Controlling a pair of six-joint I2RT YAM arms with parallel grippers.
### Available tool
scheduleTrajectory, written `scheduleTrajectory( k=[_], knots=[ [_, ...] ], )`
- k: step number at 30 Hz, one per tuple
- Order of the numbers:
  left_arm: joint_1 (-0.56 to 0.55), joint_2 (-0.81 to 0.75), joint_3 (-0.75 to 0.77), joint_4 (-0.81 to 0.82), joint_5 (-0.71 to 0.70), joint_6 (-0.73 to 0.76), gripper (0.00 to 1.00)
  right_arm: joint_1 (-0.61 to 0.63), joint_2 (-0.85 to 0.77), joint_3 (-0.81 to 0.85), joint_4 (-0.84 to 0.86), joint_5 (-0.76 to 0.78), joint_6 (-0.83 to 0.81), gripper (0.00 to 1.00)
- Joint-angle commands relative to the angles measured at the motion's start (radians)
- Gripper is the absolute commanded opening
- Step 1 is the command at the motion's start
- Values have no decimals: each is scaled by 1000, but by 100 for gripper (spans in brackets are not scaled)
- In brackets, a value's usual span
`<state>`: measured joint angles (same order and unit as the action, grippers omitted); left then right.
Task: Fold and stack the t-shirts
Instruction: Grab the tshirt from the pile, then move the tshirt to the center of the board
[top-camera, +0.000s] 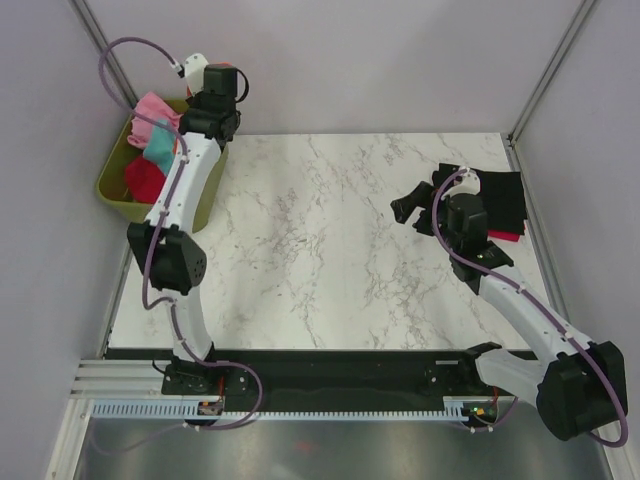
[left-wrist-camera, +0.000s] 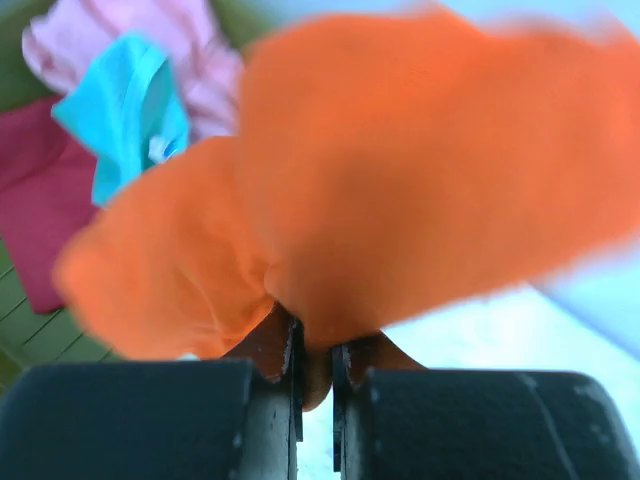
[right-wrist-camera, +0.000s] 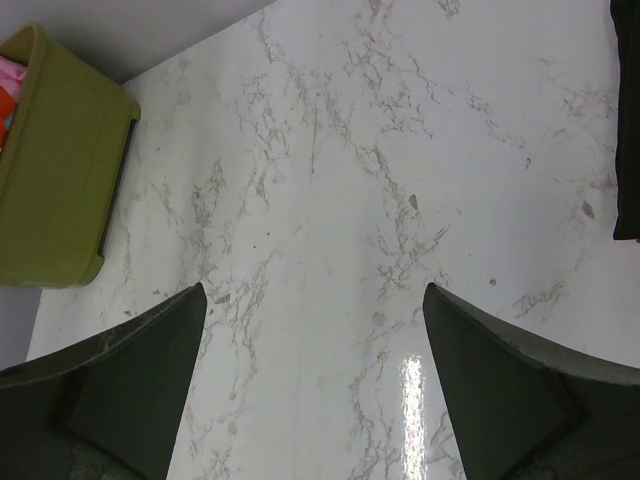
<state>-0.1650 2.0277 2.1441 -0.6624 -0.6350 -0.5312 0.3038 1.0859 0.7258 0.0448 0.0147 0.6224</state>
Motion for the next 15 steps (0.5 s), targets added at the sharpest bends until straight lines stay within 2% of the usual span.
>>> scheduleTrajectory(
  k=[1,5,9,12,15],
  knots=[
    [-14,-301,76,64,-58,7,2,1,12,21,24,7,-12,98],
    [-85,-440,103,83,35,-29,2,0,16,30,10,18,-12,98],
    [-203,-530,83,87,211,-124,2,1,-26,31,-11,79,-12,98],
    [-261,-569,-25,116,326,-223,2,1,-73,20,-22,120,-18,98],
    [-304,-561,-229,200,447,-282,2,1,-118,4,-20,152,-29,98]
  ],
)
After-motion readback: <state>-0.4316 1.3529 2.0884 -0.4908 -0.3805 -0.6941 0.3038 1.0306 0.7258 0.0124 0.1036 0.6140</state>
